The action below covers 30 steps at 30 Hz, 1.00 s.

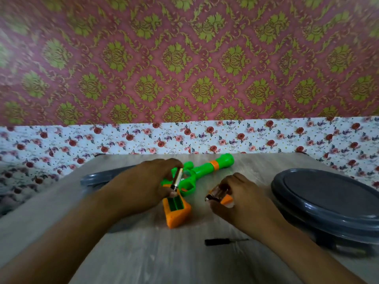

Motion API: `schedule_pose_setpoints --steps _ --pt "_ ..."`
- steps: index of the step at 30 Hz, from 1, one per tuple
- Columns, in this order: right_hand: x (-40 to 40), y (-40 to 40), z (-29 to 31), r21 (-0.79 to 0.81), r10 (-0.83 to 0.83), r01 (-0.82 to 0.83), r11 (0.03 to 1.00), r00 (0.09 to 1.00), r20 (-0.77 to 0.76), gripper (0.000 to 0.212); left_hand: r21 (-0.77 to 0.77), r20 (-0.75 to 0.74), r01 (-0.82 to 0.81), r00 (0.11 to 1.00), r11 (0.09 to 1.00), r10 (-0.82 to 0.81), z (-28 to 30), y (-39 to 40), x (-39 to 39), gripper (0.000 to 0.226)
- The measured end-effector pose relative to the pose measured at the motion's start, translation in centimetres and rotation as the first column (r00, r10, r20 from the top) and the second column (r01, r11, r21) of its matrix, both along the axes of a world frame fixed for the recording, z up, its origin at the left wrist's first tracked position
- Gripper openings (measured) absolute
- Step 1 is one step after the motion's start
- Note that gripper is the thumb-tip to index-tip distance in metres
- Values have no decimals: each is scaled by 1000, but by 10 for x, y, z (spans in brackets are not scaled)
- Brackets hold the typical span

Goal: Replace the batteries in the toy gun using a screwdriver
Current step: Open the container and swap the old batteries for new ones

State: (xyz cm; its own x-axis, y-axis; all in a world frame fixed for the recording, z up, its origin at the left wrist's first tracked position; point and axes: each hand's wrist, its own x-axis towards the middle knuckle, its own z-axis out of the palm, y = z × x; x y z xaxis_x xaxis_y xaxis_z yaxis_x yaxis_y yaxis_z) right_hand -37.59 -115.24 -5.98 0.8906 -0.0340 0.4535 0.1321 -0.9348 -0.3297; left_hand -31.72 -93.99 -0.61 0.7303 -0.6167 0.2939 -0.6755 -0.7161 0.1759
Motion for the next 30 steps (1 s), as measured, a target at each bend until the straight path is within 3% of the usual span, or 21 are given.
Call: schedule_pose_setpoints --steps 4,10,15,20,24,30 --pt "2 28 8 -6 138 -138 990 990 -22 49 -103 1 -123 992 987 123 -1 59 10 44" --pt "31 95 27 28 306 -305 952 952 -20 38 -180 -119 -216 973 960 197 -19 109 12 34" --pt "72 136 44 -133 295 -335 933 922 -251 33 -27 -29 -224 974 974 223 -27 105 18 25" --pt "98 158 46 -238 246 -400 885 836 -492 36 -69 -100 -230 970 971 223 -45 110 35 22" --pt "108 162 45 -260 224 -421 869 803 -553 41 -71 -82 -228 972 971 222 -47 110 37 25" --pt "110 161 40 -347 198 -422 838 826 -527 43 -99 -107 -234 969 967 223 -47 110 35 28"
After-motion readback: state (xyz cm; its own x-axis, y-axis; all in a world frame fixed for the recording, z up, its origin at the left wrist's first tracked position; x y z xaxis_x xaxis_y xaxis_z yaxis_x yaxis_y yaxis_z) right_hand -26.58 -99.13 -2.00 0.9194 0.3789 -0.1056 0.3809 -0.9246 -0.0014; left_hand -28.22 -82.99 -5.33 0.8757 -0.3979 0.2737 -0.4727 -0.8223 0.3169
